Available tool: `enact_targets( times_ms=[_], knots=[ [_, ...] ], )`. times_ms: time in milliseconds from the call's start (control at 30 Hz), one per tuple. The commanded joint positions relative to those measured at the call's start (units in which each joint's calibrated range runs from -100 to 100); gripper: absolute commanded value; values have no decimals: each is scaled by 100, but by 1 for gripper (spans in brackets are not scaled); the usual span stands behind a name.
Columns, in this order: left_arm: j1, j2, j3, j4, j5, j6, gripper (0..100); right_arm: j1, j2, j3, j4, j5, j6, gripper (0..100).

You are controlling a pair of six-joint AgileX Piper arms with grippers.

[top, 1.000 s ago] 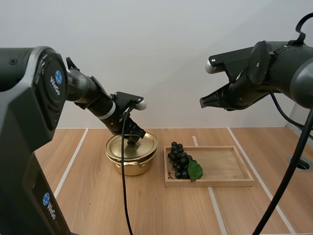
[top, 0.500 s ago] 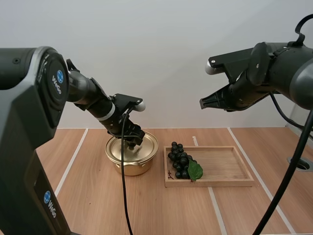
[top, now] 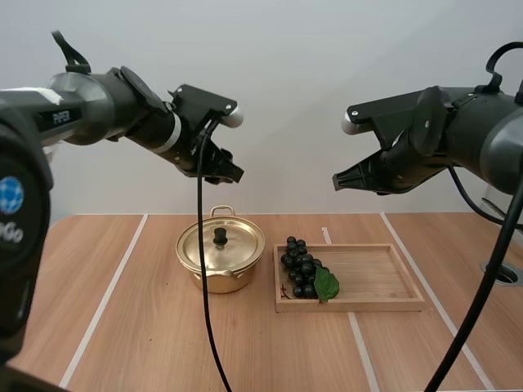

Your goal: Open the pot, put the pineapple inside, and close it

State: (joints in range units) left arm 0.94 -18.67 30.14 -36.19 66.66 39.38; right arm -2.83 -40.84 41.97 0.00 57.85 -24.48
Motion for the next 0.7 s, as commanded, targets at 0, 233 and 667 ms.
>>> enact_targets(
  times_ms=[0, 233, 667],
  knots=[
    [-8, -708, -50, -74, -34, 50, 30, -30, -64, 37, 0, -235, -54, 0],
    [-8, -2199, -50, 219, -339, -35, 0, -30, -157, 37, 0, -284, -54, 0],
    [11, -4628, 268, 219, -1176, -748, 0, -30, -2352, 37, 0, -595, -54, 0]
  ],
)
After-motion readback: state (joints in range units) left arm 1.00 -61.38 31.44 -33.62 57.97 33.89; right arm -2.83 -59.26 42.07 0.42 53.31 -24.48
